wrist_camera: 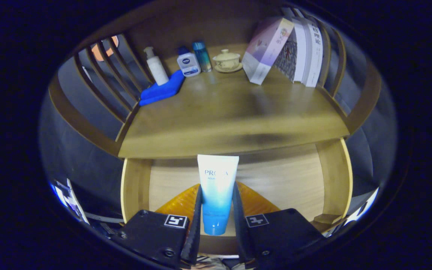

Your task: Pull open the drawer, take out the items inside it, and place them on the countertop above the cabinet.

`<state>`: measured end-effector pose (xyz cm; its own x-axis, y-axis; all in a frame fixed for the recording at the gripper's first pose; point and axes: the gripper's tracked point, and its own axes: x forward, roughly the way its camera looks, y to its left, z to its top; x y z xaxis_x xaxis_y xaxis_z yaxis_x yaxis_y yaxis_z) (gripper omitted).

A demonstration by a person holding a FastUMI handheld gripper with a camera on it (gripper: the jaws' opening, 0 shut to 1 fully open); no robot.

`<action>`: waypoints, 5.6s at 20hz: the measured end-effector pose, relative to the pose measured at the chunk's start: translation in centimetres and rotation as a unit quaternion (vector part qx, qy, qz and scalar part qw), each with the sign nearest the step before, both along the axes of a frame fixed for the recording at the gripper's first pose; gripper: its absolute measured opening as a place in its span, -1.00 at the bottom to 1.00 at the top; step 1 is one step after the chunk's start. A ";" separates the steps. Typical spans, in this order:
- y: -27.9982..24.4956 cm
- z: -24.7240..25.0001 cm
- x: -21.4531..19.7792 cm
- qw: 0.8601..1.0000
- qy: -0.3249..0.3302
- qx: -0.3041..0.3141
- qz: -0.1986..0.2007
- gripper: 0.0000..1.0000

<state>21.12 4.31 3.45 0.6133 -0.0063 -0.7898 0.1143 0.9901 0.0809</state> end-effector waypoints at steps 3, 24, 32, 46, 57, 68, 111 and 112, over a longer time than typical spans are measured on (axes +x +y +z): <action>0.4 1.2 2.0 1.000 -0.015 -0.003 -0.003 -0.14; -0.2 3.3 17.1 0.993 -0.085 -0.076 -0.005 -0.14; -0.4 0.7 18.9 0.993 -0.106 -0.055 -0.025 0.02; 2.9 7.0 5.4 0.963 -0.268 -0.013 0.016 0.48; 3.6 7.4 -11.2 0.904 -0.421 -0.061 0.043 0.95; -0.3 -10.5 -19.5 0.935 -0.341 -0.094 0.010 0.98; -1.4 -13.5 5.2 0.942 -0.323 -0.090 -0.011 0.92; -1.4 -13.7 5.0 0.943 -0.319 -0.096 -0.009 0.92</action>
<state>26.14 2.89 -10.30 0.9617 -0.1262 -0.2433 0.1197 0.9919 -0.0413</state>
